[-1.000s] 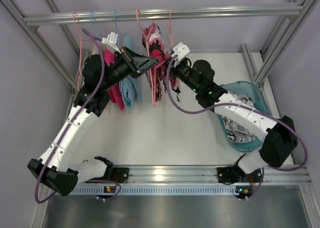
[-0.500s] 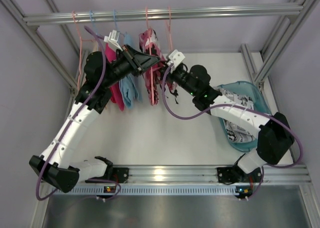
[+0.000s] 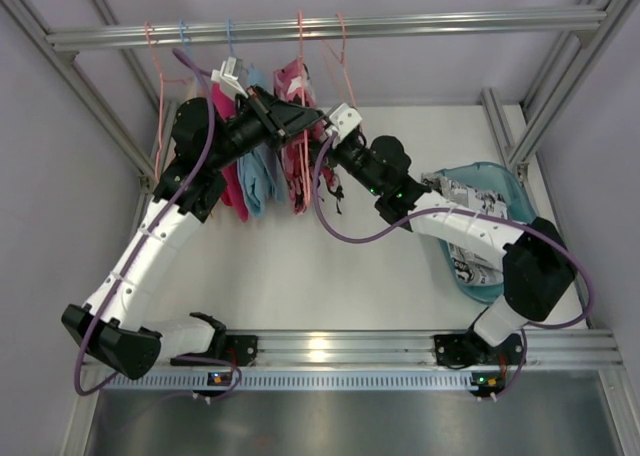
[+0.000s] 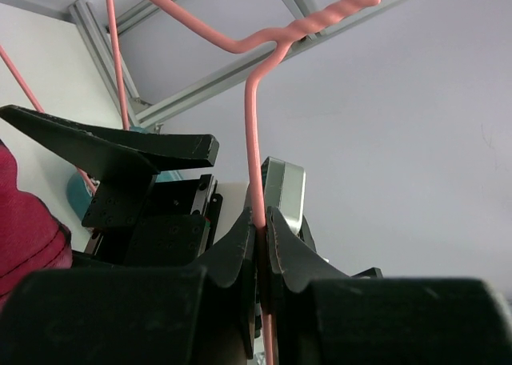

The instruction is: Remove the trousers from the hanger

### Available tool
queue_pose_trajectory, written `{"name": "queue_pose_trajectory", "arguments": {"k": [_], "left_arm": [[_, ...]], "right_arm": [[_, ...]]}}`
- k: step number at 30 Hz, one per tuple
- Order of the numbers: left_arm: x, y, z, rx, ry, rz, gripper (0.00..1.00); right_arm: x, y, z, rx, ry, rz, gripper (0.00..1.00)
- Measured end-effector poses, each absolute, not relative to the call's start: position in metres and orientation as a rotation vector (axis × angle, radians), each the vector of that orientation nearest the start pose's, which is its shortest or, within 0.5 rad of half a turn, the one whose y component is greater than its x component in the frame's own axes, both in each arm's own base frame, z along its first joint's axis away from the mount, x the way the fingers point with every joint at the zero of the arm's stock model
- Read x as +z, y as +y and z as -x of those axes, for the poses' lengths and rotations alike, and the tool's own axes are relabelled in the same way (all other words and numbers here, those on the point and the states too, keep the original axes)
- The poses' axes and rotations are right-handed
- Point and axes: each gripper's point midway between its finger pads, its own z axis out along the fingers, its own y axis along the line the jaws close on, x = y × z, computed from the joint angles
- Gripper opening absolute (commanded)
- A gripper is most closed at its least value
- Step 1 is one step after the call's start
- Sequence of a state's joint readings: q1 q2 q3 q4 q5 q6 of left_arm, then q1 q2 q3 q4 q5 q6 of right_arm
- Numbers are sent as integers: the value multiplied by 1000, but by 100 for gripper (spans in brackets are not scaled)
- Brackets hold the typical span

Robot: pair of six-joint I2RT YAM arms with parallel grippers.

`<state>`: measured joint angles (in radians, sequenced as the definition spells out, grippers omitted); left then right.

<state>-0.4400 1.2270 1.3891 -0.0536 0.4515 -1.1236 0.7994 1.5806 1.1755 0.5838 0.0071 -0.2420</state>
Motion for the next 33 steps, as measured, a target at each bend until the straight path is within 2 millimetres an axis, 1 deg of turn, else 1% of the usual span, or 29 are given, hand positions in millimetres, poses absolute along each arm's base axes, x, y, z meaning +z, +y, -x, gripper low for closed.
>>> {"name": "queue_pose_trajectory", "arguments": {"k": [8,11,13,14,16,17,19,20,21,22,28,33], "left_arm": [[470,-263,-298,-1563,1682,159,0],[470,-263,-299,-1564,1684,162,0],[468,-262,-301,-1556,1690,172,0],[467,-262,-302,-1552,1692,177,0],[465,-261,-306,-1540,1697,190,0],[463,-261,-307,-1532,1699,196,0],[461,-259,-310,-1517,1704,207,0],[461,-259,-310,-1512,1702,210,0],[461,-258,-311,-1508,1700,215,0],[461,-258,-312,-1506,1698,217,0],[468,-256,-313,-1504,1671,216,0],[468,-254,-311,-1496,1663,216,0]], "right_arm": [[344,373,-372,465,1201,682,66],[343,375,-373,453,1197,671,59],[341,374,-378,433,1197,653,55],[340,374,-380,422,1198,645,48],[338,372,-385,396,1203,627,40],[337,371,-387,389,1205,619,32],[334,370,-391,371,1210,608,24],[334,370,-393,364,1212,603,11],[335,370,-394,358,1212,598,4],[336,369,-396,353,1212,594,0],[346,372,-396,366,1212,594,0],[344,372,-388,390,1245,633,0]]}}
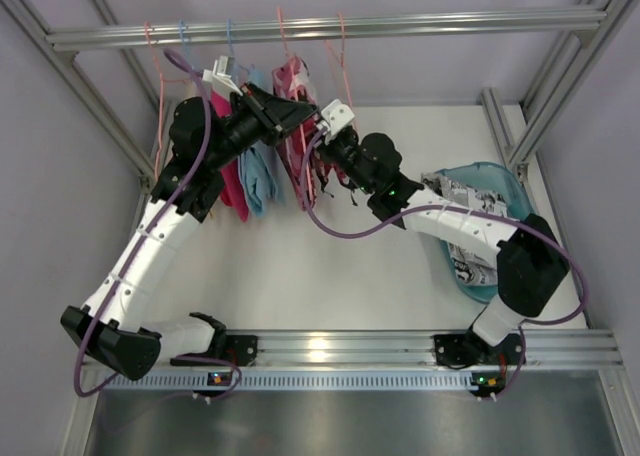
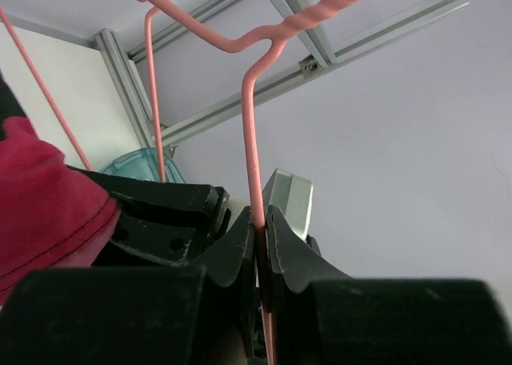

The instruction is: Remove the trousers from the hanger

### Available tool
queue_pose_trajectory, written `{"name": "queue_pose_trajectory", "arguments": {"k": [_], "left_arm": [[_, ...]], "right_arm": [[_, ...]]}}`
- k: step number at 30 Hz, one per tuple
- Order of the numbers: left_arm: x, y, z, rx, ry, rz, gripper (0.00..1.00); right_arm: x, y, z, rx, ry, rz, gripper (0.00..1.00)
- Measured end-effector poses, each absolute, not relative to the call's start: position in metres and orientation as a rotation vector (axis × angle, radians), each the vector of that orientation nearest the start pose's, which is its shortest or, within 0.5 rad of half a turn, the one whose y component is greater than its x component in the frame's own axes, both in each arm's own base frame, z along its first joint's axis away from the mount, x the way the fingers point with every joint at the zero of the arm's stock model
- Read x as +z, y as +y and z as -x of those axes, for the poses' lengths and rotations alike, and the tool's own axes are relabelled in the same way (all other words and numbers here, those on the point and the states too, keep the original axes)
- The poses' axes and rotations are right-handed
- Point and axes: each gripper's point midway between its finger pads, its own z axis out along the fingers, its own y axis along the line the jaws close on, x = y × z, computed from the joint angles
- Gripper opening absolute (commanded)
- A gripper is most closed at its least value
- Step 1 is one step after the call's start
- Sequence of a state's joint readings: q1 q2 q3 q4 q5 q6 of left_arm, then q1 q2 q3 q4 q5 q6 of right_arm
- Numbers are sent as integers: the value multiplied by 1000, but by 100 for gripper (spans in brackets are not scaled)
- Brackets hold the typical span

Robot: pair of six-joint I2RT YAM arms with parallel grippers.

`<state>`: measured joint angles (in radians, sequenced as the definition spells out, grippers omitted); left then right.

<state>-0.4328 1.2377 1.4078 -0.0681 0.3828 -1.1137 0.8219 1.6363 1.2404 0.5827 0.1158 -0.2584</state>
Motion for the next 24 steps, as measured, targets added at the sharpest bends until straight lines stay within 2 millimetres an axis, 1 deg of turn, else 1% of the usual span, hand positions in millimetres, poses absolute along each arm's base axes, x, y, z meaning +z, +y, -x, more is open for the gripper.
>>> {"name": "queue_pose_trajectory", "arguments": {"k": [3,6,10,13,20,24], "left_arm": [[462,-249,-304,-1483,1667,217,0],[450,-248,-298,-1466,1693,208,0],[440,-246,-297,-1446,1708,202,0],[433,-244,-296,-1434,1720,208,0],[409,-236,-306,-1363,1762,259,0],[400,-231,-311,-1324,1784,293,0]], "right_arm": [[346,369,-381,410,1269,650,0],[357,362,-371,432,1279,646,0],[377,350,-357,464,1279,626,0],[385,343,-349,480,1288,622,0],[397,333,-338,499,1300,608,0],[404,328,-332,511,1307,602,0]]}}
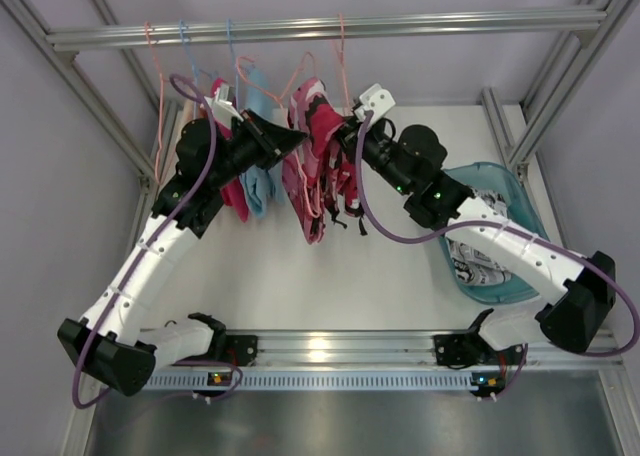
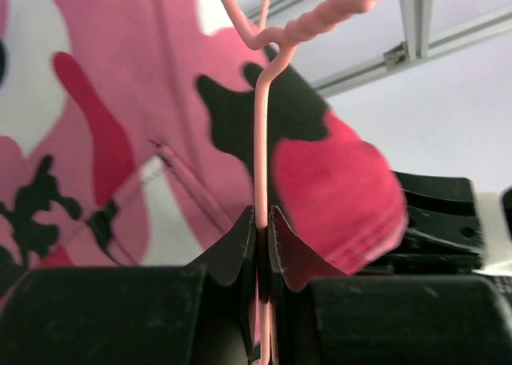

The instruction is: Remove the trousers from the hanger

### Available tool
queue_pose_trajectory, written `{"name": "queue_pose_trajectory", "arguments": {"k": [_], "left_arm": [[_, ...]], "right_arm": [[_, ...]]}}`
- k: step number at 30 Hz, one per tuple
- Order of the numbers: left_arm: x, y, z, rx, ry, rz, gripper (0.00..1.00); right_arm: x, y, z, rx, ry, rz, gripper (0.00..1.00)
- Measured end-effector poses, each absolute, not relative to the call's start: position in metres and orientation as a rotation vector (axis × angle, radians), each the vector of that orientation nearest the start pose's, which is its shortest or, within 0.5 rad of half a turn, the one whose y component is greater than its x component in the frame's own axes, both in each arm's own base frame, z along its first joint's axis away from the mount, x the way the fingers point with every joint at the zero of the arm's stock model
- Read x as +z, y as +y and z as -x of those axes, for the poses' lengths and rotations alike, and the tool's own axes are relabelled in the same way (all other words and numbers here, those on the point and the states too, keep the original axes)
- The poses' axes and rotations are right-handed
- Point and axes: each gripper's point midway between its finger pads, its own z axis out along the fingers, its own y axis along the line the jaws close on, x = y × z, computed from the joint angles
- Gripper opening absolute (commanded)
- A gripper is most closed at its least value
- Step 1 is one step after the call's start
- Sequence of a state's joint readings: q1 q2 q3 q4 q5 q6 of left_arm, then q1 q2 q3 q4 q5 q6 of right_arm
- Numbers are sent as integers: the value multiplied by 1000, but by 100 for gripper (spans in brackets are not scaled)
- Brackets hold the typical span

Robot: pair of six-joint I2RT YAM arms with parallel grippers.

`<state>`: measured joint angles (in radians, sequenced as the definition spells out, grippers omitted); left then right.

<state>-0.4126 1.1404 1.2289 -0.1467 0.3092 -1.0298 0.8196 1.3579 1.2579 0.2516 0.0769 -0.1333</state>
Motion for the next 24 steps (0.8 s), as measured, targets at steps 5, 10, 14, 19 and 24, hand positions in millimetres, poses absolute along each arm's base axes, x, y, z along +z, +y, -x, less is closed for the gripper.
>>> {"name": "queue_pose_trajectory", "arguments": {"k": [5,10,14,19,24], "left_arm": [[388,-227,-315,-1281,1814,328,0],[374,-223,-317,-1243,1846,356,0],[355,-221,-319,-1204,1879,363,0],[339,-216,-318,-1167,1886,345,0],[312,-213,-313,-1131,1940,352,0]], "right_arm": [[419,322,-324,532,1287,586,0],[438,322,-318,575,1262,574,0],[457,322,-314,607,1233,553,0],[478,321,-308,657,1217,522,0],[494,318,-295,718,1189,516,0]]}}
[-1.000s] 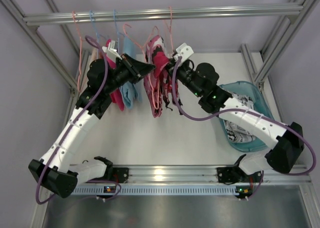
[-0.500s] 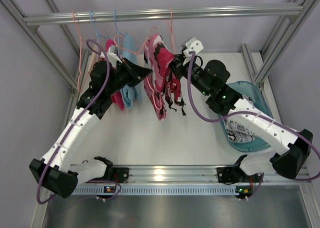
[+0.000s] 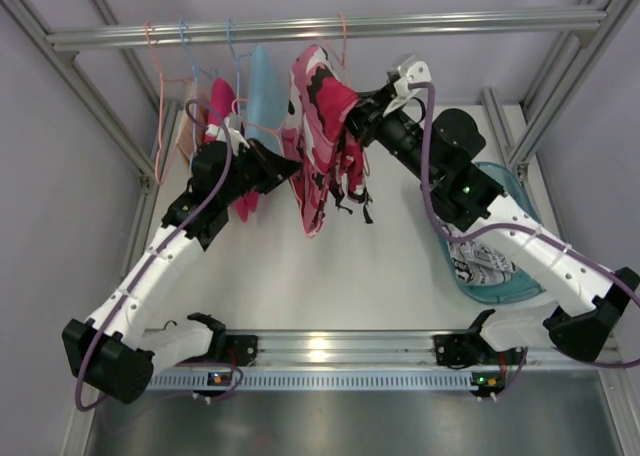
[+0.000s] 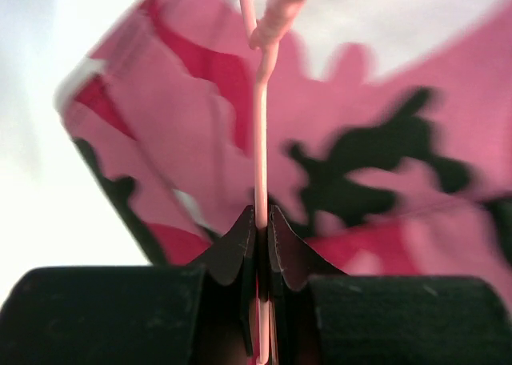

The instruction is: Remove the trousers from the hanger

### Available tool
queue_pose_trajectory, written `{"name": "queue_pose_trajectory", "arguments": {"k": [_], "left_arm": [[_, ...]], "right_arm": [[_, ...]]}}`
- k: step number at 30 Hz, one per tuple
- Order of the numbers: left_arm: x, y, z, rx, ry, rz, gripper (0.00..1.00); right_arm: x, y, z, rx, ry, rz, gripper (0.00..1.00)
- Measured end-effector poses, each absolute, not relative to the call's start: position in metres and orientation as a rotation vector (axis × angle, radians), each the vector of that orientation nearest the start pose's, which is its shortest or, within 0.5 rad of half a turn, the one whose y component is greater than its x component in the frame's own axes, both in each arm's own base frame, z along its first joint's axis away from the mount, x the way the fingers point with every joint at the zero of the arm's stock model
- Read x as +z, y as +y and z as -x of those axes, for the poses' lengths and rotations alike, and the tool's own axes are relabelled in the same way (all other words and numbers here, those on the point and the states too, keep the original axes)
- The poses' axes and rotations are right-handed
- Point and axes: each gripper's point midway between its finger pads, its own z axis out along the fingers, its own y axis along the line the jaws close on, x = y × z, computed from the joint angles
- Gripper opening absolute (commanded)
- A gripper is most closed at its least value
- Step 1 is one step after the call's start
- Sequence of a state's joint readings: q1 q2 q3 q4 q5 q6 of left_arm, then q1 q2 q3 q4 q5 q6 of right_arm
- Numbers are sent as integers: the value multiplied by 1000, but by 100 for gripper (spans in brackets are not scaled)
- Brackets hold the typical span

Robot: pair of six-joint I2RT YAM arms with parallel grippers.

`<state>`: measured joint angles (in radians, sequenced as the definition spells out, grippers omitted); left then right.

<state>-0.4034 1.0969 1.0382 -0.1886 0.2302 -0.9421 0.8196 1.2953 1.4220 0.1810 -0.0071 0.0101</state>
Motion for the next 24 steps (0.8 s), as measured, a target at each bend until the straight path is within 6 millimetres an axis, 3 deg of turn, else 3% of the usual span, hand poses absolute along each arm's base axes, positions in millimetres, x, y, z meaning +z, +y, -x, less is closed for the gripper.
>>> {"name": "queue_pose_trajectory", "arguments": {"k": [6,15,24], "left_arm": [[279,-210,-309,-1082,2021,358,0],[272,-208,-308,-1053,2034,329,0],[267,-206,-307,-1019,2046,291,0]], "right_arm": [[514,312,-278,770,1148,524,0],[548,295,-242,859,1062,539,0],[576,244,-181,921,976,567,0]]}}
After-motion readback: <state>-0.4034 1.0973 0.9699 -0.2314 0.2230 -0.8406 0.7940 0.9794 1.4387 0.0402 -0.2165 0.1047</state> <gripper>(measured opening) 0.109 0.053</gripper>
